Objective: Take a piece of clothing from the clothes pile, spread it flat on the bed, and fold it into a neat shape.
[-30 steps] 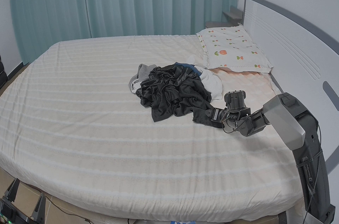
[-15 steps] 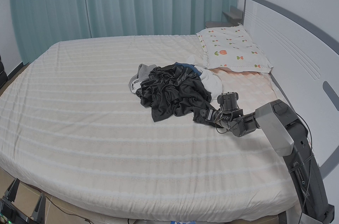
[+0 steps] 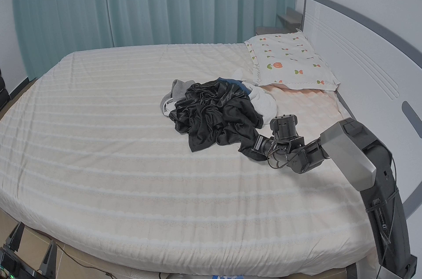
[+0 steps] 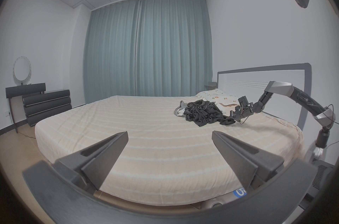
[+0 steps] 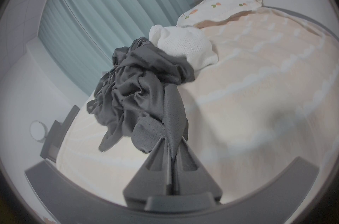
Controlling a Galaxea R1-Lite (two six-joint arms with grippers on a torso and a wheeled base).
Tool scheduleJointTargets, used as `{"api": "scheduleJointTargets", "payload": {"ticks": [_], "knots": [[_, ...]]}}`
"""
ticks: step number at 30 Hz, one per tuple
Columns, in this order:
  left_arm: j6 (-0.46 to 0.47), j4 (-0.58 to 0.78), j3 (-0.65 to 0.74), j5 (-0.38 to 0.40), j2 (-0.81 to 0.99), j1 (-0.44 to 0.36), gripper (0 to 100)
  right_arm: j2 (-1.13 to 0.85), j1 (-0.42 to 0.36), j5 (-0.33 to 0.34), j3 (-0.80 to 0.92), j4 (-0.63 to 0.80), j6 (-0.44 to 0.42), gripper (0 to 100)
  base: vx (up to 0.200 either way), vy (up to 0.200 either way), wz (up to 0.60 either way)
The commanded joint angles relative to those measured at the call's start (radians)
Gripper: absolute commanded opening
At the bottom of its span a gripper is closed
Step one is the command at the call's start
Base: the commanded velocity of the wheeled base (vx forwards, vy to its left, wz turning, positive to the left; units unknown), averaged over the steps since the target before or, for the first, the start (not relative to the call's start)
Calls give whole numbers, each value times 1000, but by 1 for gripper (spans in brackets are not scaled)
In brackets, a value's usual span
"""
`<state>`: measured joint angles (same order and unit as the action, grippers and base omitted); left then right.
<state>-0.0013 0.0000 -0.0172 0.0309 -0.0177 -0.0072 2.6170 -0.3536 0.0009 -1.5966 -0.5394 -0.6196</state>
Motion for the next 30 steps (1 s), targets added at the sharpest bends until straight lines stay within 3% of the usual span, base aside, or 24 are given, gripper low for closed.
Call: {"api": "scheduleJointTargets", "payload": {"ticks": [1,5,11,13,15,21,30], "knots": [[0,0,17,0,8,0,100,-416,-4,169,449,-203,-95,0,0,0,0],[1,0,17,0,8,1,100,-589,-21,232,659,-284,-132,0,0,0,0],[0,0,17,0,8,1,100,-822,-56,248,892,-367,-134,0,0,0,0],[1,0,17,0,8,0,100,-833,-57,251,899,-367,-134,0,0,0,0],[7,-5,17,12,8,0,100,-939,-99,263,995,-369,-135,0,0,0,0],[84,-6,17,38,13,0,100,-1100,-142,272,1066,-360,-137,0,0,0,0],[86,-8,17,47,13,0,100,-1184,-191,344,1015,-369,-137,0,0,0,0]]}}
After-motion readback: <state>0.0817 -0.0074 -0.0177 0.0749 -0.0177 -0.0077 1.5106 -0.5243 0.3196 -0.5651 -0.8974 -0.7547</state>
